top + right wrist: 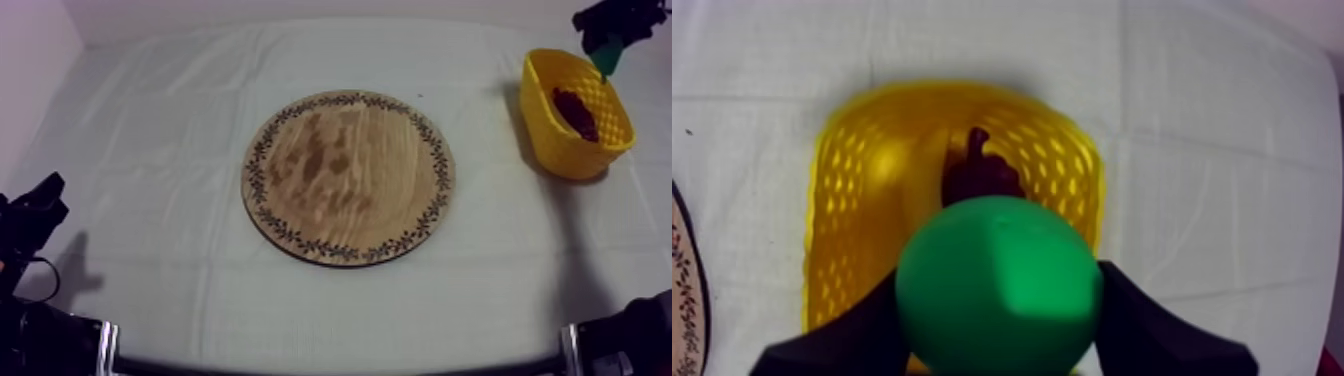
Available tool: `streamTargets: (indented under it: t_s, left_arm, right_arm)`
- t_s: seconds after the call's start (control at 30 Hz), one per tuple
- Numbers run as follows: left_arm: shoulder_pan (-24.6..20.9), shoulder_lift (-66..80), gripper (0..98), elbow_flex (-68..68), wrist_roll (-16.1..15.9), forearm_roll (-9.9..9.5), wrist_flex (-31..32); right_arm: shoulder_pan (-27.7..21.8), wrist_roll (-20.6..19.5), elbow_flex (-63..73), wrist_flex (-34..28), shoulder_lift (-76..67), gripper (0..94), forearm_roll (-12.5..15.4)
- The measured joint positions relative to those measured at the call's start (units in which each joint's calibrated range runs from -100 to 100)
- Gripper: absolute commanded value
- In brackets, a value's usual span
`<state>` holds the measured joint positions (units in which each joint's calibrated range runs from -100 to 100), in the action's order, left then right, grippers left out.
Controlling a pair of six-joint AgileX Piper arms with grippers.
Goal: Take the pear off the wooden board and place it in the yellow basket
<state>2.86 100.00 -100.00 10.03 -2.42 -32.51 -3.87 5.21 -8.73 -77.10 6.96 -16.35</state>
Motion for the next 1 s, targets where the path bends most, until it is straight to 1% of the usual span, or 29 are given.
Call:
streamTargets:
  t_s: [0.17, 0.27, 0.33, 0.43, 0.6, 0.7, 0.83, 1.0]
  left_arm:
    - [0.00, 0.00, 0.1, 0.00, 0.00, 0.00, 0.00]
    - [0.00, 0.00, 0.1, 0.00, 0.00, 0.00, 0.00]
    - [0.00, 0.00, 0.1, 0.00, 0.00, 0.00, 0.00]
    - [0.00, 0.00, 0.1, 0.00, 0.00, 0.00, 0.00]
    - [0.00, 0.00, 0.1, 0.00, 0.00, 0.00, 0.00]
    - [0.00, 0.00, 0.1, 0.00, 0.00, 0.00, 0.00]
    - [0.00, 0.00, 0.1, 0.00, 0.00, 0.00, 0.00]
    - [0.00, 0.00, 0.1, 0.00, 0.00, 0.00, 0.00]
  right_arm:
    - [-1.06, -0.17, -7.66, 6.37, 0.73, 33.3, 0.02]
    - [-1.43, -0.85, -12.21, 11.73, 1.24, 33.7, -0.04]
    - [-1.71, -0.96, -14.94, 13.57, 1.62, 33.8, -0.04]
    - [-1.93, -0.96, -17.69, 17.69, 2.44, 38.2, 0.36]
    - [-2.04, -1.09, -18.86, 21.48, 3.11, 54.1, 1.17]
    - [-2.04, -0.98, -18.57, 22.61, 2.75, 59.5, 1.58]
    - [-2.04, -0.44, -19.11, 23.85, 0.90, 62.0, 1.81]
    - [-1.84, 0.01, -22.02, 26.52, -3.52, 60.9, 1.75]
